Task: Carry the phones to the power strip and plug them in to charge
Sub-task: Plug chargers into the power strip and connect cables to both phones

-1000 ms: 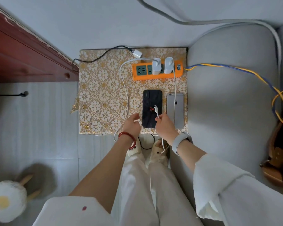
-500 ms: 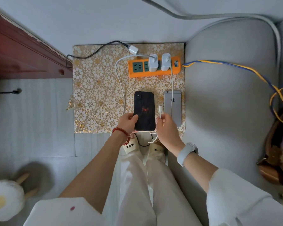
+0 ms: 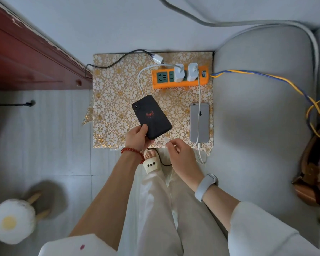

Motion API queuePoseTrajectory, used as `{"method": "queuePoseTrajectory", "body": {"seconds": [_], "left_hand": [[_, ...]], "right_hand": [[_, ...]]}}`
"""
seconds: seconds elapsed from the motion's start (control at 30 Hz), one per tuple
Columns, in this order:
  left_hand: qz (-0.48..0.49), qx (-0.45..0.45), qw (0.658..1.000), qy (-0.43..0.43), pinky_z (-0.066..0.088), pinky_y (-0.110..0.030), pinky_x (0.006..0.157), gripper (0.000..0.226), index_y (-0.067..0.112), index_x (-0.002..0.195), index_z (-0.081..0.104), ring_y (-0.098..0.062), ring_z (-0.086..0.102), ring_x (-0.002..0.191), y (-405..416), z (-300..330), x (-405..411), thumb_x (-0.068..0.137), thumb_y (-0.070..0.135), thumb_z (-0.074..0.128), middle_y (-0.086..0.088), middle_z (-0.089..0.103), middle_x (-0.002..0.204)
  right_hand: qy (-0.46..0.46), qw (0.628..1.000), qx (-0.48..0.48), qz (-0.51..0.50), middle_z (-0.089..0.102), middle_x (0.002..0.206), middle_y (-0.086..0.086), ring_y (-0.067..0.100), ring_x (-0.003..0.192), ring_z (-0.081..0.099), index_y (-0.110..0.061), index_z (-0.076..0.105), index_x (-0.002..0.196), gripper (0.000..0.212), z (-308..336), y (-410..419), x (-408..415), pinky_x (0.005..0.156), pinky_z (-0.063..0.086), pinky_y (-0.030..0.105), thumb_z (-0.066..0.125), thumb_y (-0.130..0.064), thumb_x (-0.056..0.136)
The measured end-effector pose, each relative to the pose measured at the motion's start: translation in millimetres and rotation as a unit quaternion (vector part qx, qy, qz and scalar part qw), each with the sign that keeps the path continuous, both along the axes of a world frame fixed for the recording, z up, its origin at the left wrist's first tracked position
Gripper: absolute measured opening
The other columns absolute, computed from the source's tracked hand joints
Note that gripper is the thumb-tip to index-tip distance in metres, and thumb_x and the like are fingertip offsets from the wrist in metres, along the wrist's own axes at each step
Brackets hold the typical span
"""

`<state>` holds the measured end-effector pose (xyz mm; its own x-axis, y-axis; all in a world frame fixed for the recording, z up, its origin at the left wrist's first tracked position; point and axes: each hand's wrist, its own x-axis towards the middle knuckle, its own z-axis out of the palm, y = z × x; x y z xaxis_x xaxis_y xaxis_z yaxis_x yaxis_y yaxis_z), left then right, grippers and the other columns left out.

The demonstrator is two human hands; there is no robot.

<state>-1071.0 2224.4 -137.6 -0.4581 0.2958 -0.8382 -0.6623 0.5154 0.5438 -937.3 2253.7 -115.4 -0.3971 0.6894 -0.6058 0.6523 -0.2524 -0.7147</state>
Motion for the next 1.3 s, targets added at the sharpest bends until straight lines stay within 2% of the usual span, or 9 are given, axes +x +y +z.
{"method": "queuePoseTrajectory", "body": {"seconds": [0.3,0.53,0.7,0.83,0.93,1.03,1.13,1.2,1.3], "left_hand": [[0.005,0.019,1.000,0.003,0.051,-0.018,0.048,0.020,0.012,0.075,0.056,-0.015,0.055,0.062,0.3,6.1,6.6,0.092,0.015,0.046,-0.007,0.057,0.073],[-0.044,0.029,0.998,0.026,0.054,-0.017,0.049,0.012,0.005,0.099,0.055,-0.017,0.063,0.070,-0.1,6.1,6.4,0.091,0.010,0.047,-0.008,0.062,0.080],[-0.095,0.008,0.994,0.056,0.056,-0.019,0.051,0.012,0.007,0.097,0.056,-0.018,0.064,0.072,-4.1,1.5,9.8,0.089,0.010,0.047,-0.011,0.064,0.084],[-0.122,0.001,0.991,0.055,0.056,-0.018,0.051,0.011,0.009,0.095,0.057,-0.015,0.064,0.070,-3.4,-5.8,18.5,0.089,0.011,0.047,-0.008,0.063,0.082],[-0.120,-0.007,0.992,0.036,0.056,-0.020,0.053,0.015,0.008,0.101,0.056,-0.015,0.064,0.069,-1.5,-12.3,22.6,0.090,0.012,0.046,-0.005,0.063,0.078],[-0.113,-0.022,0.993,0.014,0.057,-0.021,0.057,0.019,0.007,0.107,0.054,-0.018,0.063,0.076,1.2,-19.4,26.3,0.092,0.012,0.045,-0.009,0.062,0.088],[-0.150,-0.054,0.987,0.037,0.055,-0.024,0.056,0.015,0.012,0.104,0.053,-0.021,0.061,0.080,2.6,-27.8,29.6,0.092,0.014,0.045,-0.012,0.059,0.100],[-0.181,-0.068,0.980,0.049,0.053,-0.033,0.063,0.012,0.016,0.101,0.053,-0.020,0.061,0.075,6.0,-32.6,32.2,0.092,0.015,0.045,-0.012,0.059,0.098],[-0.220,-0.076,0.971,0.062,0.053,-0.046,0.080,0.013,0.016,0.100,0.054,-0.028,0.061,0.083,15.2,-37.5,37.0,0.090,0.015,0.044,-0.014,0.061,0.097]], "right_hand": [[-0.024,0.999,0.030,-0.013,0.039,0.048,-0.010,0.006,0.049,0.037,-0.019,0.053,0.072,0.018,-0.2,0.2,-7.2,0.050,0.027,0.022,0.048,-0.021,0.090],[-0.040,0.999,0.020,0.008,0.045,0.059,-0.009,0.013,0.061,0.044,-0.012,0.050,0.075,0.021,7.2,-1.1,-6.2,0.061,0.036,0.031,0.043,-0.020,0.093],[-0.067,0.997,0.015,0.026,0.043,0.059,-0.008,0.022,0.069,0.045,-0.012,0.045,0.072,0.021,6.8,-4.6,0.6,0.065,0.035,0.033,0.041,-0.018,0.093],[-0.089,0.996,0.004,0.011,0.048,0.064,-0.001,0.023,0.071,0.046,-0.011,0.047,0.072,0.021,0.5,-8.7,6.8,0.066,0.035,0.033,0.042,-0.018,0.092],[-0.090,0.995,-0.023,0.031,0.059,0.069,0.005,0.026,0.072,0.053,-0.009,0.053,0.073,0.022,-3.3,2.6,10.7,0.070,0.043,0.035,0.044,-0.020,0.090],[-0.123,0.987,-0.018,0.098,0.070,0.078,0.010,0.025,0.068,0.060,-0.008,0.063,0.078,0.030,-7.7,26.2,21.3,0.074,0.052,0.037,0.045,-0.028,0.090],[-0.181,0.980,0.054,0.060,0.059,0.070,0.003,0.027,0.068,0.057,-0.007,0.055,0.081,0.028,-14.7,49.2,38.8,0.064,0.047,0.033,0.045,-0.032,0.090],[-0.185,0.979,0.087,0.007,0.056,0.086,0.003,0.025,0.079,0.056,-0.011,0.048,0.093,0.020,-18.5,57.7,48.0,0.066,0.043,0.032,0.050,-0.031,0.089],[-0.123,0.991,0.054,0.024,0.052,0.122,0.011,0.026,0.109,0.053,-0.007,0.044,0.121,0.033,-25.3,63.8,49.8,0.087,0.044,0.034,0.048,-0.020,0.091]]}}
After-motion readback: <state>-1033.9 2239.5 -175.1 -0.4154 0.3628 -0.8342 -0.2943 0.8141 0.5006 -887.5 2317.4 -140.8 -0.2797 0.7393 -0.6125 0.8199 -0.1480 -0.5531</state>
